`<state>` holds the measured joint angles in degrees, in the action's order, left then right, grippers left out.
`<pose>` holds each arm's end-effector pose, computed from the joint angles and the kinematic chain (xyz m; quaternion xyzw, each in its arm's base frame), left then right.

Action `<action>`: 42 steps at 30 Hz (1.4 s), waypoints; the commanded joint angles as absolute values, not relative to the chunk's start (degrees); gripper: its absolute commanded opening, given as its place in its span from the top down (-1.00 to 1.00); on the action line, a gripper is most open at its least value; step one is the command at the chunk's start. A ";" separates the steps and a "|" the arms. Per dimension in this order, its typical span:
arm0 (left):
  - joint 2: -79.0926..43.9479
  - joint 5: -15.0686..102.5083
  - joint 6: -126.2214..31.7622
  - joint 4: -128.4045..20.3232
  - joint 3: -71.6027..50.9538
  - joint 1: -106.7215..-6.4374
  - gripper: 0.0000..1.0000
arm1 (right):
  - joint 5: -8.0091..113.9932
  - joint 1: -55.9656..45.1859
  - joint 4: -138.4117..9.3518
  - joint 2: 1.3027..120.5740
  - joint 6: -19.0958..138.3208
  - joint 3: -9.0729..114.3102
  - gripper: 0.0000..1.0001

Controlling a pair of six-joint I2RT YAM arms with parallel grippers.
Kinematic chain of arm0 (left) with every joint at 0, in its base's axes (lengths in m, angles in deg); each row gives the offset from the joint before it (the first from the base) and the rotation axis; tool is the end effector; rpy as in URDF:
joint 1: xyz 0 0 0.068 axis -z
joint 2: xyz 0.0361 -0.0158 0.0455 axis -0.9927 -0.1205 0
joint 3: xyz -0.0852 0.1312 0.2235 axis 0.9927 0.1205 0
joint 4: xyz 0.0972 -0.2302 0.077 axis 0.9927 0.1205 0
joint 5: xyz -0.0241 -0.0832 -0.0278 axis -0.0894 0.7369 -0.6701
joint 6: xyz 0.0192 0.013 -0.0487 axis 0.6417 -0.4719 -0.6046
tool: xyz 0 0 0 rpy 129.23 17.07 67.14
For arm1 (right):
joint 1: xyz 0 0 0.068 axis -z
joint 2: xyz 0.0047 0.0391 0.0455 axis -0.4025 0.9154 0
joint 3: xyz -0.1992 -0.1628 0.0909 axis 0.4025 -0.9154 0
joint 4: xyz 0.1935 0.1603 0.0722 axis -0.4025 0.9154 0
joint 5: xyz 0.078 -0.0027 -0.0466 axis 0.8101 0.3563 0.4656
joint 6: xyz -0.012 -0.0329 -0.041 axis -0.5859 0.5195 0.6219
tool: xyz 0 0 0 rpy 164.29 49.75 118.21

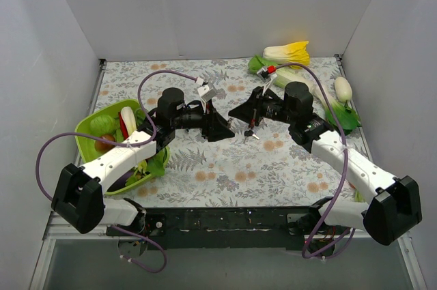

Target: Unlock with the key

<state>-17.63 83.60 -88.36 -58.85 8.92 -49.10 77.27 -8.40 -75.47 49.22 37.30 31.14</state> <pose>0.2317 -0.1882 0.3042 0.1248 0.7578 -0.6151 0.1784 0.2295 0.1664 0.3454 -0.2046 0.7030 0.5056 0.4565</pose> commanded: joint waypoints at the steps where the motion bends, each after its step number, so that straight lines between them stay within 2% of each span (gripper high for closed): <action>1: -17.05 82.31 -87.07 -57.65 7.97 -48.80 0.00 | 75.15 -8.26 -75.50 46.74 38.74 32.00 0.97; 5: -16.87 81.69 -86.89 -57.39 7.79 -48.80 0.02 | 75.06 -8.17 -74.80 46.48 39.09 32.00 0.97; 12: -16.44 81.51 -86.63 -57.30 7.79 -48.80 0.21 | 74.88 -8.08 -74.35 46.56 39.18 31.83 0.97; 13: -16.35 81.51 -86.63 -57.30 7.79 -48.80 0.30 | 74.80 -8.08 -74.27 46.48 39.18 31.83 0.97; 17: -16.26 81.25 -86.54 -57.47 7.97 -48.80 0.40 | 74.79 -8.08 -74.09 46.57 39.18 31.83 0.97; 20: -16.26 81.34 -86.63 -57.56 7.88 -48.71 0.59 | 74.88 -8.08 -74.09 46.83 39.18 31.65 0.97; 30: -16.08 80.90 -86.80 -57.83 7.97 -48.80 1.00 | 74.09 -7.99 -73.83 46.48 39.27 31.04 0.97; 38: -15.91 80.29 -87.07 -58.35 8.41 -48.71 1.00 | 74.09 -7.82 -73.47 45.78 39.36 30.60 0.97; 42: -16.26 80.11 -87.07 -58.44 8.41 -48.71 0.60 | 74.27 -7.73 -73.47 45.60 39.27 30.34 0.97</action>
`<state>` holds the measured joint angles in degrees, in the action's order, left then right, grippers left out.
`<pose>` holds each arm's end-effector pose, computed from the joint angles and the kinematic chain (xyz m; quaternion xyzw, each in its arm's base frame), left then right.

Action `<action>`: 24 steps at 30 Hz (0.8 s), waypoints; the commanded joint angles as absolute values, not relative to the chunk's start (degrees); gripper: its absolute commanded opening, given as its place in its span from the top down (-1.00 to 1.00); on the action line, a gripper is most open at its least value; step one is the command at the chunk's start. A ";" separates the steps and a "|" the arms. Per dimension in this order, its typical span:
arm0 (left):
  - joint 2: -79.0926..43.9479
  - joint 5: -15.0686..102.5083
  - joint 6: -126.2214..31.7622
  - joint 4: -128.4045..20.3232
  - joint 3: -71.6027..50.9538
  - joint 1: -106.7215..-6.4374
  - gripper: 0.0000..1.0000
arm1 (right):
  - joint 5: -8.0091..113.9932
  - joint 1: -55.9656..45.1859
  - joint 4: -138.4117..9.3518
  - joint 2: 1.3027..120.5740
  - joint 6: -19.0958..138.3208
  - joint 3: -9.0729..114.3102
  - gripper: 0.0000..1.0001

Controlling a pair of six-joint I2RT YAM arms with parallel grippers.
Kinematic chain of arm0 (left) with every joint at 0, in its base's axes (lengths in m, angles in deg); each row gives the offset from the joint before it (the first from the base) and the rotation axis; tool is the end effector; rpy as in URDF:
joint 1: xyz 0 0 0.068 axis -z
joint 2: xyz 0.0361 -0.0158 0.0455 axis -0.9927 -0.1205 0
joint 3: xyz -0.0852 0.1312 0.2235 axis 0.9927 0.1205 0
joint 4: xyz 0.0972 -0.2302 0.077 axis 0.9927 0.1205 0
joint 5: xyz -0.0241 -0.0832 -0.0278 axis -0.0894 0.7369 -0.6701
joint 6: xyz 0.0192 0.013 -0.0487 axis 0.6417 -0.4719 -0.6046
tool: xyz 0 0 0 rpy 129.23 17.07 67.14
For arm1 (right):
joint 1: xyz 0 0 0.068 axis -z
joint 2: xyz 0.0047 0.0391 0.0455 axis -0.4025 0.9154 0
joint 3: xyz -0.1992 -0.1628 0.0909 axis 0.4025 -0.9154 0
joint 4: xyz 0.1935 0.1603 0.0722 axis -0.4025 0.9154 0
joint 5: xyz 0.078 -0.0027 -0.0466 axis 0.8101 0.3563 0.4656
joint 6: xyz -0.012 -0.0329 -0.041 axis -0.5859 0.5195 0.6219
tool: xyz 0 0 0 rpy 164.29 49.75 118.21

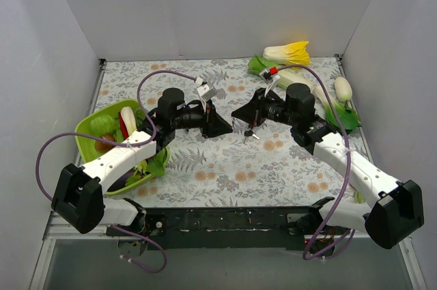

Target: Unlock with the key

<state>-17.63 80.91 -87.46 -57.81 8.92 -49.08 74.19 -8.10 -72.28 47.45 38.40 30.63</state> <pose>0.2328 -0.1877 0.3022 0.1134 0.7667 -0.6019 0.1926 0.2254 0.1602 0.3443 -0.1894 0.7183 0.4822 0.4644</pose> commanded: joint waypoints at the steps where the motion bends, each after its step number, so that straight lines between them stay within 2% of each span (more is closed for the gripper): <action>1: -16.52 79.85 -87.33 -58.70 8.41 -48.63 0.49 | 74.35 -7.81 -73.47 45.51 39.18 30.25 0.97; 2: -16.70 79.58 -87.42 -58.88 8.41 -48.71 0.26 | 74.35 -7.73 -73.56 45.42 39.01 30.07 0.97; 3: -16.78 78.97 -87.42 -58.97 8.49 -48.71 0.14 | 74.44 -7.73 -73.82 45.42 38.92 30.07 0.97; 6: -17.49 78.00 -87.59 -59.50 8.50 -48.63 -0.11 | 74.79 -7.73 -74.26 45.51 38.39 29.90 0.97; 8: -17.58 75.37 -87.25 -59.67 8.58 -48.63 -0.15 | 74.97 -7.73 -74.70 45.69 38.04 29.89 0.97; 9: -17.58 74.66 -86.98 -59.67 8.67 -48.63 -0.34 | 75.41 -7.73 -74.79 45.69 37.86 29.89 0.97; 12: -17.58 74.04 -86.80 -60.72 9.20 -48.63 -0.46 | 76.37 -7.73 -75.84 45.86 37.08 29.63 0.97; 15: -18.10 76.59 -88.20 -62.66 9.37 -48.63 -0.42 | 76.90 -7.73 -76.73 46.04 36.46 29.37 0.97; 18: -18.63 78.00 -88.56 -63.45 9.46 -48.63 -0.27 | 76.90 -7.73 -76.81 46.13 36.46 29.19 0.97; 21: -18.81 78.96 -89.09 -64.15 9.64 -48.63 0.02 | 76.90 -7.73 -76.90 46.13 36.37 28.93 0.97; 23: -18.90 79.14 -89.35 -64.24 9.73 -48.63 0.16 | 76.82 -7.73 -76.90 46.04 36.37 28.84 0.97; 24: -18.81 79.23 -89.44 -64.15 9.90 -48.71 0.17 | 76.73 -7.73 -76.82 45.95 36.37 28.84 0.97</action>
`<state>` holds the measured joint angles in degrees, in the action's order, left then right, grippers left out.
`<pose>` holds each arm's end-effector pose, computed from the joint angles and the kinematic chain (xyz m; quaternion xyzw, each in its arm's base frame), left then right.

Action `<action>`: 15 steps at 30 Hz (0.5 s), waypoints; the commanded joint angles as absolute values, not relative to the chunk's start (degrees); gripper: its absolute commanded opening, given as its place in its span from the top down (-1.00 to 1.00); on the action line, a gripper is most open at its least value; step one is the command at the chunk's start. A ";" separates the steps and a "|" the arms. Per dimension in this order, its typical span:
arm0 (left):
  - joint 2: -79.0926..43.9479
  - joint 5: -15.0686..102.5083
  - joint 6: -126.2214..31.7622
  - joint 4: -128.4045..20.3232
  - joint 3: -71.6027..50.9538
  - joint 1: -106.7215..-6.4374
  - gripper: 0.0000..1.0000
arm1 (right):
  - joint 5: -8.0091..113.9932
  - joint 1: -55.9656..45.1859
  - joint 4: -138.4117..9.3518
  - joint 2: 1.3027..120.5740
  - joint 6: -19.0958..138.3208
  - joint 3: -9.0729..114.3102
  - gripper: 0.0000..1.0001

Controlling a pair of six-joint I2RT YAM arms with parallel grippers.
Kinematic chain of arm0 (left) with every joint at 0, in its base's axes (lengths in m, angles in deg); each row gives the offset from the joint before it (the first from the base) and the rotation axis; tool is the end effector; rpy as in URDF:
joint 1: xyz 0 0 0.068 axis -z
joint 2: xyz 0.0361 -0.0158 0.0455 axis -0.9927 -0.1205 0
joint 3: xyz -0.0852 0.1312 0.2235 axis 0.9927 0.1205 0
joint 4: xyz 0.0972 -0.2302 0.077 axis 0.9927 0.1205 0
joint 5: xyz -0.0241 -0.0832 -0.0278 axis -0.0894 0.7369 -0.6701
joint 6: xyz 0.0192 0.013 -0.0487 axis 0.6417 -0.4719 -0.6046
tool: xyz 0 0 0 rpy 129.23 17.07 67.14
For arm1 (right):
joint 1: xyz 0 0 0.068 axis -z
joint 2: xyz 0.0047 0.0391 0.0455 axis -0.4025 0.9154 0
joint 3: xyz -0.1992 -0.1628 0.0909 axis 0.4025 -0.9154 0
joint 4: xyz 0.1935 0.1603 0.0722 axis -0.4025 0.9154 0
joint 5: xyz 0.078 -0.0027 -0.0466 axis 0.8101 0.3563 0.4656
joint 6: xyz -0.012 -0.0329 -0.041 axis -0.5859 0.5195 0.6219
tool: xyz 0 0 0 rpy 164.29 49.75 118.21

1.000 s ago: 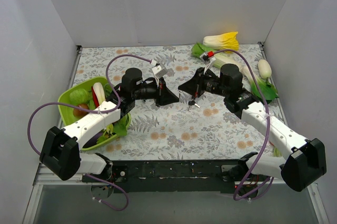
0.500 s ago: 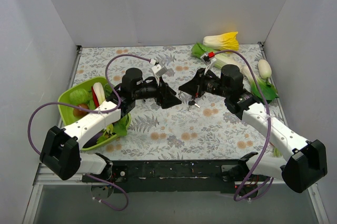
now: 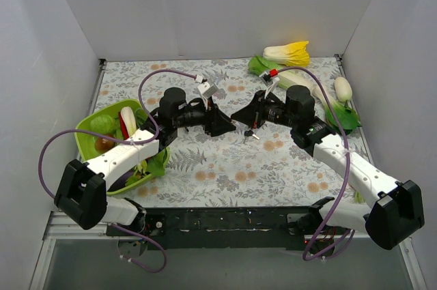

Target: Unlock with the key

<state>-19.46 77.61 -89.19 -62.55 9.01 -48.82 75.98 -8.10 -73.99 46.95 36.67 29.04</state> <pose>0.2406 -0.1929 0.3002 0.0956 0.7613 -0.6030 0.2184 0.2227 0.1596 0.3398 -0.1895 0.7144 0.4987 0.4528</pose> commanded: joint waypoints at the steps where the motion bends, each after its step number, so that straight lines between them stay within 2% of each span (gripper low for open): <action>1: -18.81 79.32 -89.44 -64.24 10.08 -48.63 0.17 | 76.64 -7.73 -76.73 45.95 36.46 28.84 0.97; 6: -18.89 79.93 -89.61 -64.24 10.25 -48.45 0.48 | 76.03 -7.81 -76.38 45.60 36.63 28.93 0.97; 12: -19.07 80.37 -89.70 -64.15 10.43 -48.19 0.56 | 75.50 -7.73 -75.76 45.42 36.90 29.02 0.97; 15: -19.07 80.37 -89.70 -64.15 10.43 -48.01 0.70 | 75.41 -7.73 -75.76 45.42 36.98 29.10 0.97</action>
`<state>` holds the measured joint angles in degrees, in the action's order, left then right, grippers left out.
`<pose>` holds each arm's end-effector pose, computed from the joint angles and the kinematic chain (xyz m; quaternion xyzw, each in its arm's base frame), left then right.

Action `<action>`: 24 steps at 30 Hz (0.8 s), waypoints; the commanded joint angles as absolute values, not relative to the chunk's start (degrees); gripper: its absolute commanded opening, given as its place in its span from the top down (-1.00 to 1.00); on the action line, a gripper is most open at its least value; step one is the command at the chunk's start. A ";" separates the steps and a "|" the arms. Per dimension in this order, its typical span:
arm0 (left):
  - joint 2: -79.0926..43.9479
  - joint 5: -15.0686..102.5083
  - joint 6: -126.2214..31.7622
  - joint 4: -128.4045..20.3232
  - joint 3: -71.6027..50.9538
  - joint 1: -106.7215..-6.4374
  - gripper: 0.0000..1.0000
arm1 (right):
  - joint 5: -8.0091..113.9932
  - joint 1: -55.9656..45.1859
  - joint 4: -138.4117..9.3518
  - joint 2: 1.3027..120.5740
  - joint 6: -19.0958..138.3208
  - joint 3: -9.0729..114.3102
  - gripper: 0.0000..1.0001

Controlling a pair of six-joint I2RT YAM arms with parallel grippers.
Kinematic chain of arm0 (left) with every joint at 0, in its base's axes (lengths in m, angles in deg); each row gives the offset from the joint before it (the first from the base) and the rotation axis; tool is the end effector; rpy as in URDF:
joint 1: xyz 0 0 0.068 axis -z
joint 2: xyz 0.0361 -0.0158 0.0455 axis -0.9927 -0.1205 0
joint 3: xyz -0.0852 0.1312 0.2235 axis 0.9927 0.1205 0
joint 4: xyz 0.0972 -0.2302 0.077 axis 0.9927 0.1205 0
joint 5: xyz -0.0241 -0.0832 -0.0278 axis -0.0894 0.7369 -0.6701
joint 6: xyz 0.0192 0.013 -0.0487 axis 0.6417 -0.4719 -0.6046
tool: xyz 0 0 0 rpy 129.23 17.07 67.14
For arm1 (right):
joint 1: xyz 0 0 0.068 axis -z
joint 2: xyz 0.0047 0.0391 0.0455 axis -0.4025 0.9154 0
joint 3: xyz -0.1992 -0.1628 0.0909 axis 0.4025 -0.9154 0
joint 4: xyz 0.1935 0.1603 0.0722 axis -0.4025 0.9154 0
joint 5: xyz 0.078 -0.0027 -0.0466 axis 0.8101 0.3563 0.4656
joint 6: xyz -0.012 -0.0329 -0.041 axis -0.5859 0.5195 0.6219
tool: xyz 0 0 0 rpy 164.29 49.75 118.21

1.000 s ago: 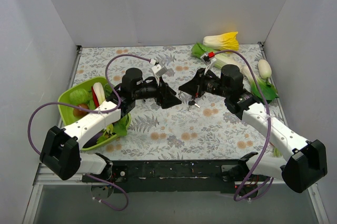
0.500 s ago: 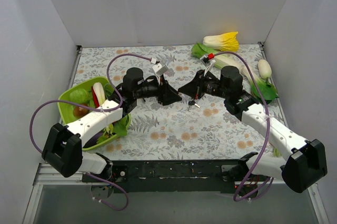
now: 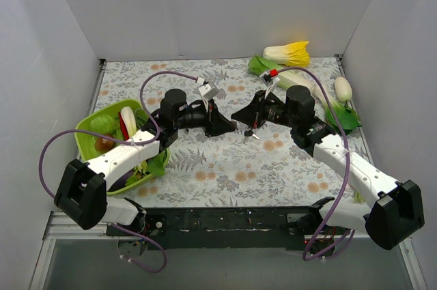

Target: Unlock with the key

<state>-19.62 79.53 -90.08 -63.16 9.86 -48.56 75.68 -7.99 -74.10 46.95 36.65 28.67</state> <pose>0.2383 -0.1940 0.2955 0.1004 0.7605 -0.6100 0.1987 0.2230 0.1591 0.3377 -0.1866 0.7166 0.4964 0.4529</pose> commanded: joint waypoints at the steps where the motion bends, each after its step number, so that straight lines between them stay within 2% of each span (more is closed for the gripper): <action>1: -19.07 80.46 -89.79 -63.98 10.43 -48.01 0.77 | 75.24 -7.73 -75.67 45.42 37.16 29.10 0.97; 8: -18.55 79.14 -87.86 -60.91 9.82 -47.57 1.00 | 74.09 -7.20 -74.09 44.81 38.47 29.10 0.97; 14: -18.02 78.08 -84.88 -56.60 9.11 -47.04 1.00 | 74.00 -5.80 -72.42 44.63 40.41 28.14 0.97; 18: -18.02 81.59 -84.86 -52.29 8.41 -46.96 1.00 | 78.03 -4.56 -72.42 44.11 43.39 26.12 0.97; 19: -18.02 82.30 -85.04 -49.50 8.67 -46.96 1.00 | 79.35 -4.39 -72.42 43.76 44.27 25.68 0.92; 20: -17.75 83.61 -85.31 -48.26 8.76 -46.96 1.00 | 81.97 -4.21 -71.99 43.58 45.15 25.59 0.78; 21: -17.75 84.14 -85.31 -46.85 8.85 -46.96 1.00 | 83.31 -4.13 -71.72 43.32 47.07 25.50 0.60; 22: -17.84 84.85 -84.96 -43.27 8.59 -46.87 1.00 | 84.71 -4.21 -71.54 42.88 48.14 25.50 0.26; 24: -17.84 86.52 -84.08 -39.56 8.58 -46.78 1.00 | 89.80 -4.21 -70.14 42.53 50.42 25.68 0.04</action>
<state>-19.46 81.74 -85.93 -51.38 9.60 -46.59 81.64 -5.41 -70.16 45.50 43.44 25.47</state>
